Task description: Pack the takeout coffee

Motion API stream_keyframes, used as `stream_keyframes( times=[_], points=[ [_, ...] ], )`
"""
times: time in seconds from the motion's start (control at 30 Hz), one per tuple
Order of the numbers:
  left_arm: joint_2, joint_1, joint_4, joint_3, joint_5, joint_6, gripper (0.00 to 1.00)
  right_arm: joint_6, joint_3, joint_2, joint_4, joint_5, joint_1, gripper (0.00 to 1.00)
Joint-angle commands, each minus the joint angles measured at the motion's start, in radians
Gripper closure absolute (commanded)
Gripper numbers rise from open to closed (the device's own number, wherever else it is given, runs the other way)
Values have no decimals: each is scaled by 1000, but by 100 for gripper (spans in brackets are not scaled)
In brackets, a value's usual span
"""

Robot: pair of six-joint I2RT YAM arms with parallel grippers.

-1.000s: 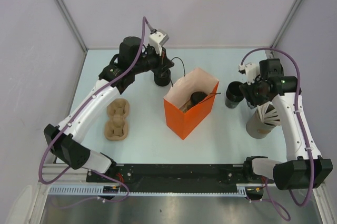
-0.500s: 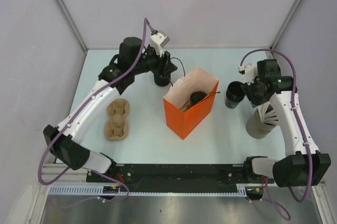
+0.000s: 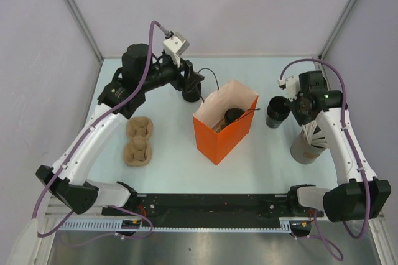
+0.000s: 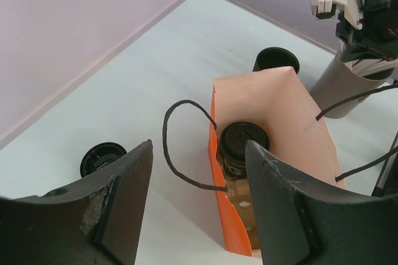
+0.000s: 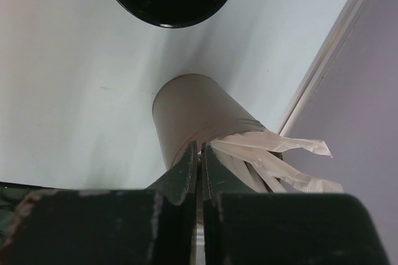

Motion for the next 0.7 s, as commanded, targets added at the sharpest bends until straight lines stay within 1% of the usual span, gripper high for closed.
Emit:
stream_keyframes(
  times=[0.0, 0.13, 0.3, 0.37, 0.4, 0.67],
  points=[
    [-35, -7, -27, 50, -34, 25, 33, 3, 14, -73, 17, 44, 38, 100],
    [-41, -9, -48, 64, -50, 25, 33, 3, 46, -108, 2, 17, 44, 100],
    [-61, -7, -71, 80, -83, 35, 33, -2, 120, -172, -4, -74, 43, 100],
    [-64, -6, -85, 93, -98, 44, 33, -2, 173, -188, 2, -92, 43, 100],
    [-67, -4, -91, 97, -112, 54, 32, -5, 192, -194, 0, -130, 41, 100],
    [-82, 20, -146, 114, -190, 120, 30, 24, 469, -231, 35, -273, 43, 100]
  ],
)
